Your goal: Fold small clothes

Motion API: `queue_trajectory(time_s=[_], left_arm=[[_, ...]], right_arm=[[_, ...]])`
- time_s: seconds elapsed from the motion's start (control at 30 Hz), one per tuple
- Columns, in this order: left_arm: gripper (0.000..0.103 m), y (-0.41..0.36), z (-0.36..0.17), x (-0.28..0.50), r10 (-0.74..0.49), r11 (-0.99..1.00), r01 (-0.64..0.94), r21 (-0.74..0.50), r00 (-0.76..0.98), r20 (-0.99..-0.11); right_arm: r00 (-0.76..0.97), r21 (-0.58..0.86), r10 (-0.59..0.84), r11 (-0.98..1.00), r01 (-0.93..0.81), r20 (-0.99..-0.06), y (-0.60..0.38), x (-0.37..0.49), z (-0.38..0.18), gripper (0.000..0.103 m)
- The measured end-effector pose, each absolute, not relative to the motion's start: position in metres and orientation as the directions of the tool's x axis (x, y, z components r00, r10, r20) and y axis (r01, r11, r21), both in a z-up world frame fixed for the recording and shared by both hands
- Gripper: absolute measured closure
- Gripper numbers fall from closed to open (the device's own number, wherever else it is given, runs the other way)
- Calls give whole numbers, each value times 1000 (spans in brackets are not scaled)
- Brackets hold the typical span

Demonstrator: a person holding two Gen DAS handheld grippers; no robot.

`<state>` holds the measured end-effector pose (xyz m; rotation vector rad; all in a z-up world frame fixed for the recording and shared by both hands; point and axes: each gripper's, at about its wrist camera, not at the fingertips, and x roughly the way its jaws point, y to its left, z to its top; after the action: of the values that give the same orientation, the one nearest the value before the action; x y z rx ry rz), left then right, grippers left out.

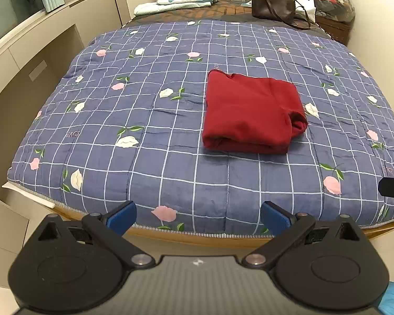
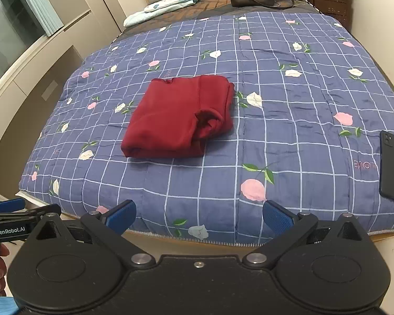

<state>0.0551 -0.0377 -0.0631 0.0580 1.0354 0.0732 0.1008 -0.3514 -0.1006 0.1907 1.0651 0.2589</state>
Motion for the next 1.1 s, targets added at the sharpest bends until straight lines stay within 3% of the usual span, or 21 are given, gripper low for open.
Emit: queue_trajectory(time_s=[1.1], left_arm=[[1, -37, -67, 52, 96, 995, -33, 91, 489, -867]], right_arm=[[451, 283, 306, 952, -119, -839, -349, 98, -103, 1]])
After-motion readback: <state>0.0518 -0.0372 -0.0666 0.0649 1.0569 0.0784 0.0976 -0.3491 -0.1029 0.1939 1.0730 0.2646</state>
